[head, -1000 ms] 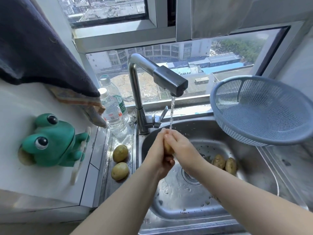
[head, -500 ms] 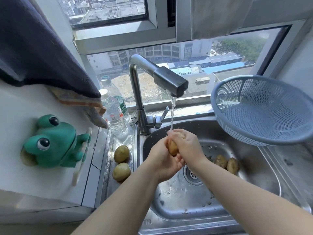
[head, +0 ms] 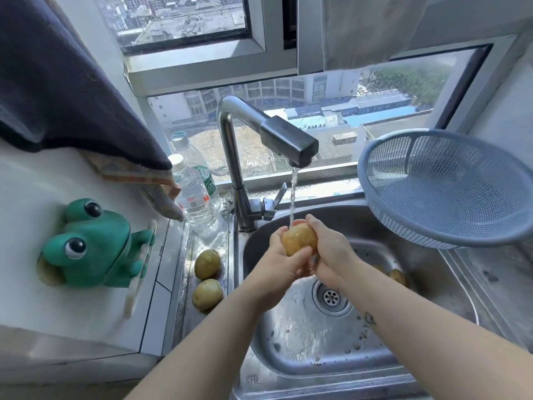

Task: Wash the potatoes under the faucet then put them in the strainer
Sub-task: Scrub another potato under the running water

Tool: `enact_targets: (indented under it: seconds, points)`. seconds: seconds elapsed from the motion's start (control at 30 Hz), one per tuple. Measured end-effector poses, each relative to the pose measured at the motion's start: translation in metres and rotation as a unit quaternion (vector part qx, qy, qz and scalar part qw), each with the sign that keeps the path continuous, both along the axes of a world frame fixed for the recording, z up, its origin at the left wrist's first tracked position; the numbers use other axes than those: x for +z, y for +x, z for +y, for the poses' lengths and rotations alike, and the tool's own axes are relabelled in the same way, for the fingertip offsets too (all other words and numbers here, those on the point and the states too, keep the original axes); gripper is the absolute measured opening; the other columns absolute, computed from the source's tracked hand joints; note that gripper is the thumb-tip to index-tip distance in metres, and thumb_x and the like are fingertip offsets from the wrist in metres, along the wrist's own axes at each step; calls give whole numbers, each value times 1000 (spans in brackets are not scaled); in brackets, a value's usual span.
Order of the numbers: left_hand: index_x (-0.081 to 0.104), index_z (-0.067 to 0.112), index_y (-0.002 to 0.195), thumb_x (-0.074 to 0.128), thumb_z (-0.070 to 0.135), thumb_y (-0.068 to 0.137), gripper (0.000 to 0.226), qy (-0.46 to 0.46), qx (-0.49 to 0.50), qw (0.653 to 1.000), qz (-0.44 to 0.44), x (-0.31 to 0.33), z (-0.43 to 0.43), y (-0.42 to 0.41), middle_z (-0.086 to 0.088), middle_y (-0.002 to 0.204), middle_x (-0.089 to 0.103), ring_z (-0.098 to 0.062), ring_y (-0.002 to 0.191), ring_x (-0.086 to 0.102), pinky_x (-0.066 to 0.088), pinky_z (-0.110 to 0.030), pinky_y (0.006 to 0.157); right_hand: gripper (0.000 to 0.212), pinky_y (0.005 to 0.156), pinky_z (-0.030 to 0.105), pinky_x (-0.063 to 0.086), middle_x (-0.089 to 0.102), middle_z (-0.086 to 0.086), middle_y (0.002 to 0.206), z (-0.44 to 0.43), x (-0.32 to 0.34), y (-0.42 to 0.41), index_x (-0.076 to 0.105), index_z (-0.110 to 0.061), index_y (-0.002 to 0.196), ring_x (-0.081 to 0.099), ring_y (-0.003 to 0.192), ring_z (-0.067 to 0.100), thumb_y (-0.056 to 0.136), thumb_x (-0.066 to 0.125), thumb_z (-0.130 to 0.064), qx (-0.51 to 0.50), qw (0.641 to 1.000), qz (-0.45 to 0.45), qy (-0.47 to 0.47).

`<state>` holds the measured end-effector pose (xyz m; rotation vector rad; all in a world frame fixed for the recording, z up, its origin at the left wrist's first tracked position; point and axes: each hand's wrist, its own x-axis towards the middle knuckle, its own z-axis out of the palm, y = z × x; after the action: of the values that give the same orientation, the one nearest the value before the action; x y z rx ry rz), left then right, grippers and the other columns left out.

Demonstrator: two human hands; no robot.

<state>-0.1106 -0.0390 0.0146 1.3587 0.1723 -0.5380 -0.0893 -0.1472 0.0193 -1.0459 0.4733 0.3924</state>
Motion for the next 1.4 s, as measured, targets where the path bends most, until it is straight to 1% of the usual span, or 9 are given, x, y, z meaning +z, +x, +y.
enact_targets:
  seconds: [0.2,0.33,0.43,0.6,0.8,0.87,1.0,1.13,1.4]
  points:
    - [41,11,137,64,-14,81,66,-15,-3,1000,25,4,21,11,-30,129,51,-29,93,66,56,-27,71,33,69,26,56,62,9,98,-6,-7,-7,53,-5,117,64,85,18,91,57,-24,120,982,-129,-70]
    - [47,8,134,60,-20,79,63,-59,-43,995,73,10,35,15,-28,125,57,-32,96,69,58,-26,75,39,90,38,55,60,12,114,-18,-2,-4,49,-31,115,65,102,25,85,67,-12,240,932,-202,-182]
    - [50,10,132,46,-19,86,55,-102,-51,988,104,16,35,16,-25,127,58,-29,94,69,59,-27,77,53,83,29,56,59,9,109,-25,2,0,42,-35,127,65,89,15,87,66,-11,261,908,-244,-218]
    - [52,2,127,36,16,97,36,-184,-27,969,163,27,20,8,-19,104,70,-23,81,72,60,-31,73,49,75,16,51,61,-4,96,-21,-1,-1,48,-32,115,62,82,11,78,75,-17,223,869,-298,-326]
    - [61,13,120,21,61,97,67,-201,78,946,242,7,-7,-2,-9,98,73,-20,81,72,58,-30,63,13,77,13,43,60,-13,92,-1,-16,-11,63,-26,87,57,88,0,78,72,-27,85,826,-343,-440]
    - [60,12,123,20,67,94,73,-213,95,938,255,2,-12,-10,-9,93,73,-21,76,72,57,-28,57,5,73,15,44,63,-13,84,1,-19,-9,67,-22,82,58,80,0,85,65,-25,91,837,-329,-428]
    - [58,11,123,31,59,97,61,-178,164,931,271,0,-18,-15,-10,84,73,-20,68,70,54,-25,48,29,73,17,49,69,-7,79,5,-21,-7,71,-15,84,63,78,4,97,46,-18,100,874,-270,-391]
    - [54,6,126,36,61,95,66,-113,187,936,277,-2,-11,-11,-10,74,59,-14,54,57,51,-22,44,31,83,34,56,71,8,92,5,-16,-2,69,-8,93,66,91,21,100,42,-21,72,962,-145,-219]
    - [66,20,99,40,54,97,43,-22,181,973,138,0,-11,-8,-3,84,73,-17,78,66,53,-30,64,27,77,29,50,70,-2,84,20,-5,-7,71,-15,89,64,83,12,94,50,-32,118,861,-263,-418]
